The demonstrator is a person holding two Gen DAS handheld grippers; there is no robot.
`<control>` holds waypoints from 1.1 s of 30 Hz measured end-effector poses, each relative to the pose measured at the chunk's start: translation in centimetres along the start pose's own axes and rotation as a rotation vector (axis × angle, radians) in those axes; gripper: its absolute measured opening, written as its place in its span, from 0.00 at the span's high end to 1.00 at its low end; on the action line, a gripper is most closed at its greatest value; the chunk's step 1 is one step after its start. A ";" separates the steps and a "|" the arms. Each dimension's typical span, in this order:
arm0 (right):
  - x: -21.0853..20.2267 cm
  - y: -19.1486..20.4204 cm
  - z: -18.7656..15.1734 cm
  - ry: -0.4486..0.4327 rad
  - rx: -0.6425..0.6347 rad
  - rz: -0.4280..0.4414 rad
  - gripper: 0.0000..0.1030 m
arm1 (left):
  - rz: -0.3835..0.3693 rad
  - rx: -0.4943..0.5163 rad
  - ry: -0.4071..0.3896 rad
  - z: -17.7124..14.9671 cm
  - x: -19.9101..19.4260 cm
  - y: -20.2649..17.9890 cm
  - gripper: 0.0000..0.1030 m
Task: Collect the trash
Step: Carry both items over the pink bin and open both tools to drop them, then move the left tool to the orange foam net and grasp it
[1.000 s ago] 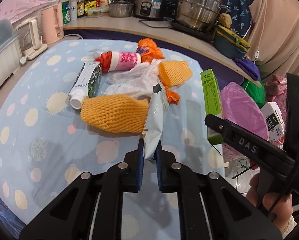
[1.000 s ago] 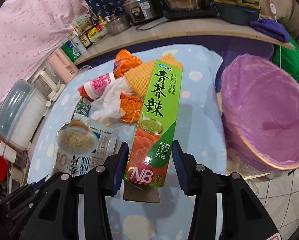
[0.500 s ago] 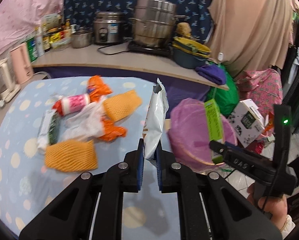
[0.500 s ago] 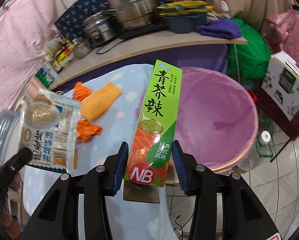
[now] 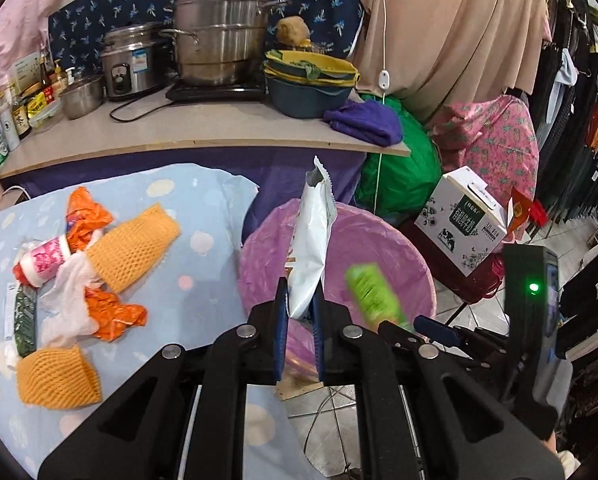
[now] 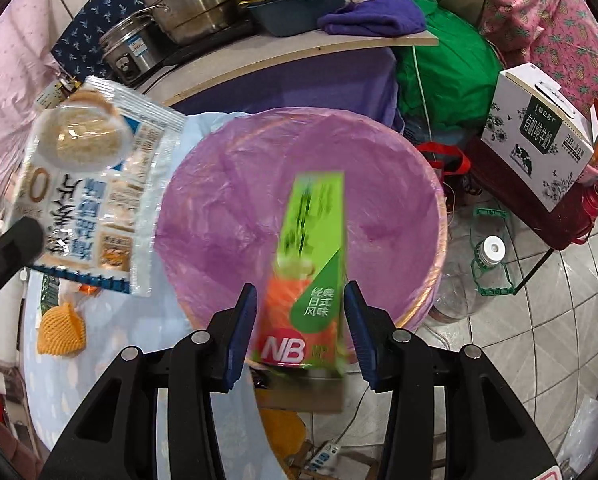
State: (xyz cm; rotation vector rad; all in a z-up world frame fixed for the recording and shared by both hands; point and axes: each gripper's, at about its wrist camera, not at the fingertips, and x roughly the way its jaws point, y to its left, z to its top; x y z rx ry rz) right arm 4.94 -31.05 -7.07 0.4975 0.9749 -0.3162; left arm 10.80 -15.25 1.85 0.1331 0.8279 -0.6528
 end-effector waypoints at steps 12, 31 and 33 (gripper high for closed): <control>-2.1 -0.3 0.3 -0.078 0.004 -0.023 0.43 | 0.017 -0.024 0.040 -0.4 3.0 0.3 0.47; -5.4 5.4 -0.4 -0.162 -0.110 0.023 0.34 | 0.213 -0.225 -0.024 -3.5 -3.0 9.3 0.25; -5.3 6.4 -0.9 -0.159 -0.128 0.032 0.33 | 0.252 -0.257 -0.013 -4.7 -3.6 11.1 0.22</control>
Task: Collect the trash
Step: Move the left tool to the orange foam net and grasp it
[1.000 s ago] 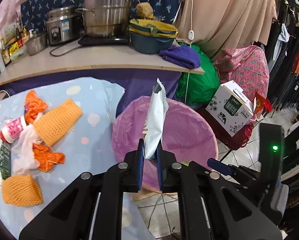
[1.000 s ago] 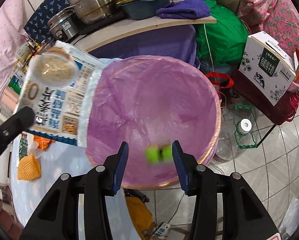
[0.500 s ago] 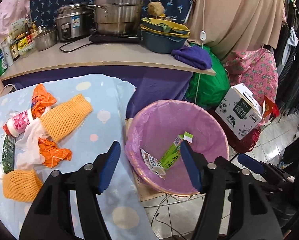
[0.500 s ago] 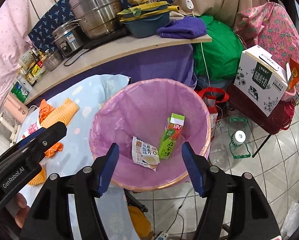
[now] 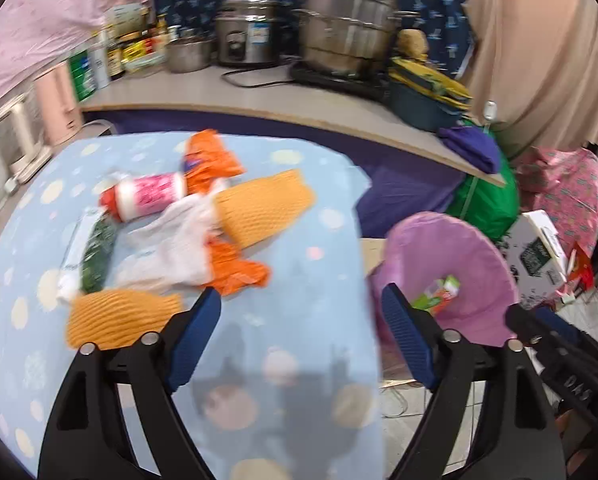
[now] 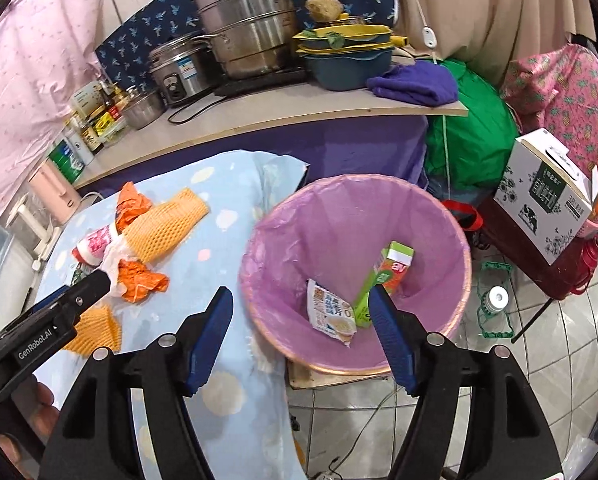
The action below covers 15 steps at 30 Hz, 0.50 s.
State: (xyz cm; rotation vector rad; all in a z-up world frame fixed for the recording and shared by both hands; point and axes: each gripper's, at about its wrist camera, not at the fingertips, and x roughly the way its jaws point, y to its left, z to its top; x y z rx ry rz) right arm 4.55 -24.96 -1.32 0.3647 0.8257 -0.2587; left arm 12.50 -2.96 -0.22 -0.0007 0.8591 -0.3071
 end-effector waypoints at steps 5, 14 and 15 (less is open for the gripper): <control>0.3 2.9 -1.0 0.013 -0.044 0.028 0.31 | 0.072 -0.108 0.027 -2.1 -0.4 6.3 0.20; 1.4 8.2 -2.9 0.049 -0.109 0.089 0.31 | 0.147 -0.259 0.040 -5.3 -1.5 16.0 0.19; 1.5 8.6 -3.1 0.052 -0.114 0.095 0.31 | 0.148 -0.273 0.040 -5.5 -1.5 16.8 0.19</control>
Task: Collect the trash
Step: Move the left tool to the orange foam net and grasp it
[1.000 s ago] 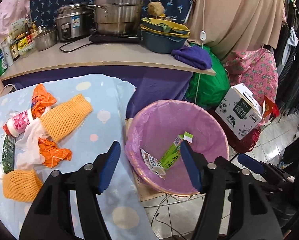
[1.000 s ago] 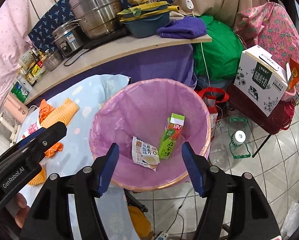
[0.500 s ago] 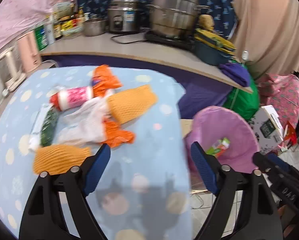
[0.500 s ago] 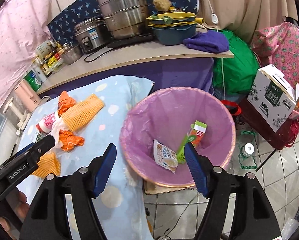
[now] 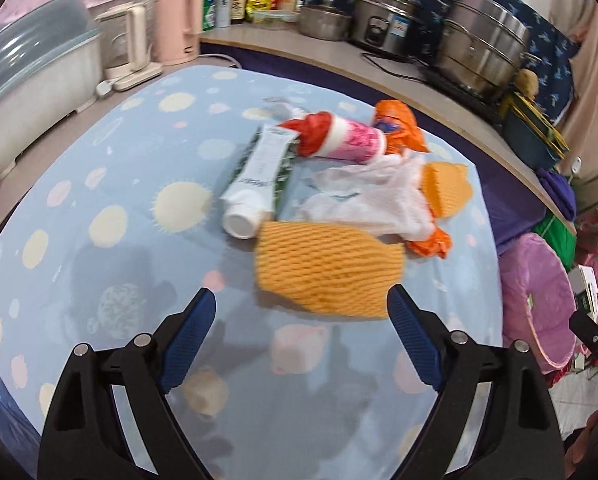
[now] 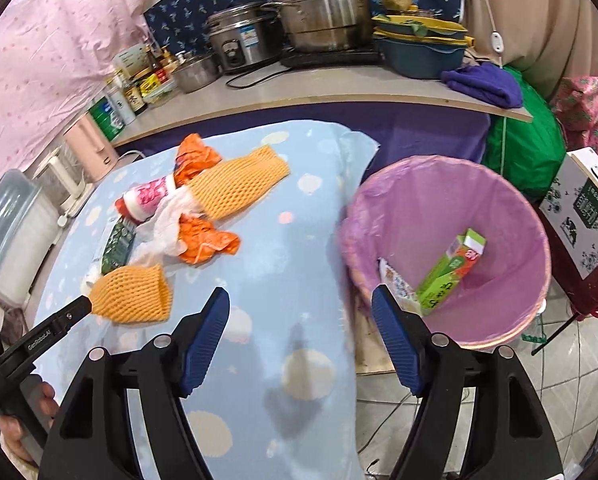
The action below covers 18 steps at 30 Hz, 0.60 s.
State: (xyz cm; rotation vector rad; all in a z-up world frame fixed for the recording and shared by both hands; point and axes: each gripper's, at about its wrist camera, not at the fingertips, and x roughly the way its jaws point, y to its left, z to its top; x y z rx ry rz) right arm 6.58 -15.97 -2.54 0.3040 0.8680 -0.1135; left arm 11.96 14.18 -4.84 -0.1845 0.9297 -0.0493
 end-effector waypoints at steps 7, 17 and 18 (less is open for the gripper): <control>1.7 3.4 -1.2 0.037 -0.050 0.029 0.31 | -0.040 -0.059 0.025 0.1 2.3 2.5 0.19; 3.1 5.3 -1.9 0.073 -0.089 0.027 0.31 | -0.142 -0.064 0.081 0.5 4.5 2.1 0.66; 3.2 5.4 -1.9 0.073 -0.091 0.028 0.31 | -0.148 -0.057 0.084 0.5 4.5 2.0 0.76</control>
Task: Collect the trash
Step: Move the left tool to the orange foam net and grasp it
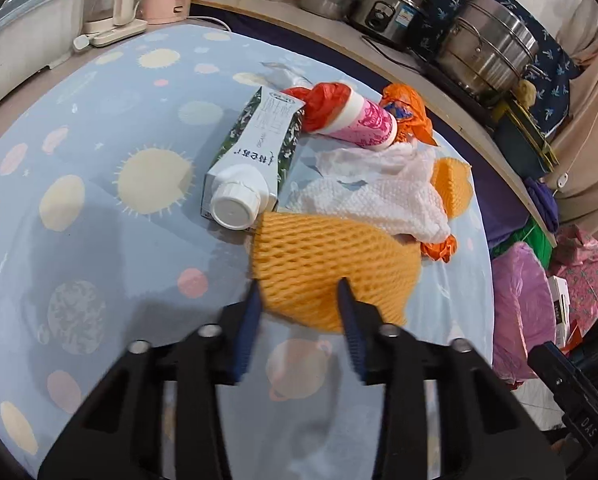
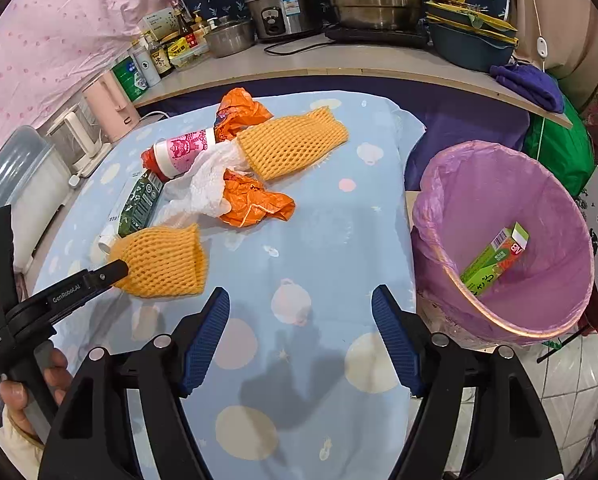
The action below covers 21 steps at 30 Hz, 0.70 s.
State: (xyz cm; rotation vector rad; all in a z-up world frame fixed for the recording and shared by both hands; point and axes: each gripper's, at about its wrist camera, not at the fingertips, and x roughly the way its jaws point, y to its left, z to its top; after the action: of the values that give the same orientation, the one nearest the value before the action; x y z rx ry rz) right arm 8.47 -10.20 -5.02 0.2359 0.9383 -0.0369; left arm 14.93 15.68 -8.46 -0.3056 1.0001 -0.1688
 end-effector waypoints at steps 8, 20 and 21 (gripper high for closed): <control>2.8 1.1 2.0 -0.003 -0.028 0.029 0.31 | 0.013 0.045 -0.020 -0.3 -1.7 -0.4 0.89; 10.3 3.3 6.4 0.025 -0.054 0.075 0.35 | 0.095 0.061 -0.024 0.1 -3.0 0.8 0.90; 10.8 3.4 6.6 0.029 -0.060 0.077 0.35 | 0.096 0.060 -0.021 0.1 -3.0 0.9 0.90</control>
State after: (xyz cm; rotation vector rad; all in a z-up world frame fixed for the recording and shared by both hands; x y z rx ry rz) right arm 20.53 -7.53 -9.30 0.2174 0.9567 0.0650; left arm 13.41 17.36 -6.36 -0.2036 0.9849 -0.1082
